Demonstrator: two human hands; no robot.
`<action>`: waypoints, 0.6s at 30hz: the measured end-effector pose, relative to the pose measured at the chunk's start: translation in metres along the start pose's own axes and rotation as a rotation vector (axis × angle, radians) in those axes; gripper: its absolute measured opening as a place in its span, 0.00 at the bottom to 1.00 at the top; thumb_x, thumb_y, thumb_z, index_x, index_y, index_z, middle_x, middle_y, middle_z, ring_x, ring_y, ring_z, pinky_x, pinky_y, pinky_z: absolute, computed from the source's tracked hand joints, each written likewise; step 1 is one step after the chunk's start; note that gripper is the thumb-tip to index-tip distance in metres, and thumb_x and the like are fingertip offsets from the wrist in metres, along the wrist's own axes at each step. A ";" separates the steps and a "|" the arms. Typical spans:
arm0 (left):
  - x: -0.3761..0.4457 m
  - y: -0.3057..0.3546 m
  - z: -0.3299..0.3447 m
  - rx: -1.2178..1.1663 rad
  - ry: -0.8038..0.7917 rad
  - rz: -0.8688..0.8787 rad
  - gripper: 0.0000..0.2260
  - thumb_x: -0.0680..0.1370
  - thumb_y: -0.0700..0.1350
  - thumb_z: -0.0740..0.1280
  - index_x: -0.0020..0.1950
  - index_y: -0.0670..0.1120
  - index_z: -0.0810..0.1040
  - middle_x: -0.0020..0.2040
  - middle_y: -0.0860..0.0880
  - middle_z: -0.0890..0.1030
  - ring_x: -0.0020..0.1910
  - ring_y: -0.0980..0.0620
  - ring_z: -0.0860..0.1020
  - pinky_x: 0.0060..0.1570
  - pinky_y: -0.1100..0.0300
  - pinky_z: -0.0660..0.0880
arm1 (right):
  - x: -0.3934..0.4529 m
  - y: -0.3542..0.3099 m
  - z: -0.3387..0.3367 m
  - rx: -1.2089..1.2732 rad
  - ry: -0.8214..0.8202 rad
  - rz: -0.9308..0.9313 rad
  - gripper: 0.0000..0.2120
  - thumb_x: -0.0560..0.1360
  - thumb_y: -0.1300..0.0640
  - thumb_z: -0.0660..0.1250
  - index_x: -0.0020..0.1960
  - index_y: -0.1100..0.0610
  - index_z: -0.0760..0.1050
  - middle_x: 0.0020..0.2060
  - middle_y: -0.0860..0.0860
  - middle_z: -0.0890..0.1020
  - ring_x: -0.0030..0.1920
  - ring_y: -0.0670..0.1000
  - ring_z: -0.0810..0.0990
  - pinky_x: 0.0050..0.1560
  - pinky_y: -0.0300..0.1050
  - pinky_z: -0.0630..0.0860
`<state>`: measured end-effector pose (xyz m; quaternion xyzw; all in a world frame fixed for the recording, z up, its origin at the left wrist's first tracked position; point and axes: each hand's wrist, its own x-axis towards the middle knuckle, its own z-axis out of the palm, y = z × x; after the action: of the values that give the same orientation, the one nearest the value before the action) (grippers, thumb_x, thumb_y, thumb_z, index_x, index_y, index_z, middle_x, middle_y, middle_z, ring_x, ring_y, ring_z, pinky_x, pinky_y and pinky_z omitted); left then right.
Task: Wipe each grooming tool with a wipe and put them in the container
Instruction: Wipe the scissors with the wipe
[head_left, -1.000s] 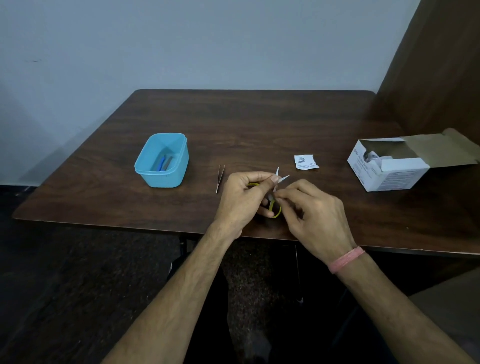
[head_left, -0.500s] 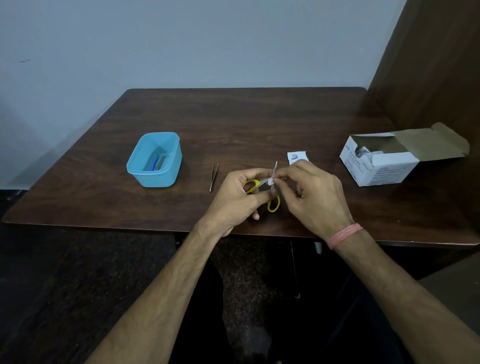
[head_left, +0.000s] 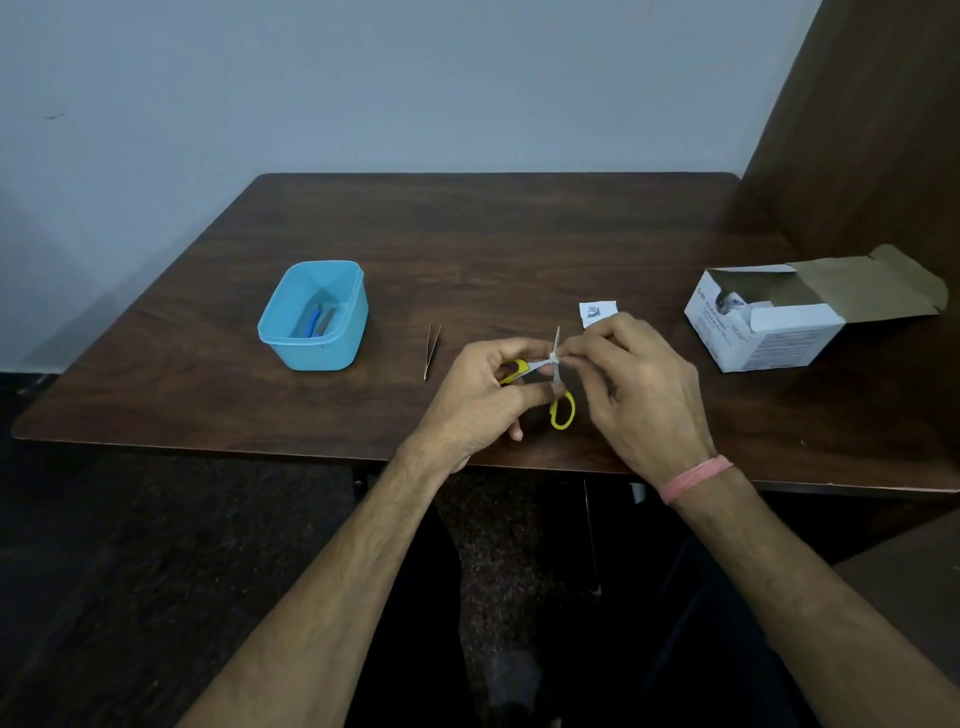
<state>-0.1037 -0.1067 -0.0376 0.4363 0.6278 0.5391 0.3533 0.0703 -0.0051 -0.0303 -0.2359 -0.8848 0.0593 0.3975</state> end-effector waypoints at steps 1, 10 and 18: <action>0.000 -0.001 0.000 0.009 0.003 0.003 0.11 0.81 0.39 0.79 0.62 0.50 0.90 0.42 0.59 0.86 0.34 0.57 0.76 0.24 0.62 0.73 | -0.003 0.000 0.000 -0.006 -0.004 -0.002 0.07 0.82 0.61 0.74 0.57 0.52 0.86 0.52 0.47 0.81 0.53 0.51 0.80 0.39 0.52 0.81; 0.000 -0.002 0.001 0.019 0.035 0.048 0.15 0.82 0.41 0.79 0.68 0.51 0.88 0.55 0.51 0.91 0.37 0.46 0.77 0.25 0.62 0.75 | -0.009 0.004 0.000 0.204 -0.049 0.100 0.06 0.84 0.59 0.72 0.57 0.51 0.87 0.53 0.43 0.83 0.49 0.43 0.82 0.49 0.50 0.83; 0.000 -0.004 0.002 0.038 0.055 0.019 0.15 0.82 0.41 0.79 0.69 0.50 0.88 0.54 0.52 0.89 0.38 0.45 0.76 0.25 0.63 0.75 | 0.008 0.004 0.009 0.053 0.063 0.187 0.01 0.83 0.55 0.74 0.53 0.50 0.85 0.50 0.43 0.81 0.34 0.39 0.71 0.39 0.42 0.71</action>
<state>-0.1030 -0.1058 -0.0417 0.4338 0.6435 0.5421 0.3223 0.0601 0.0027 -0.0318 -0.3084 -0.8442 0.1119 0.4240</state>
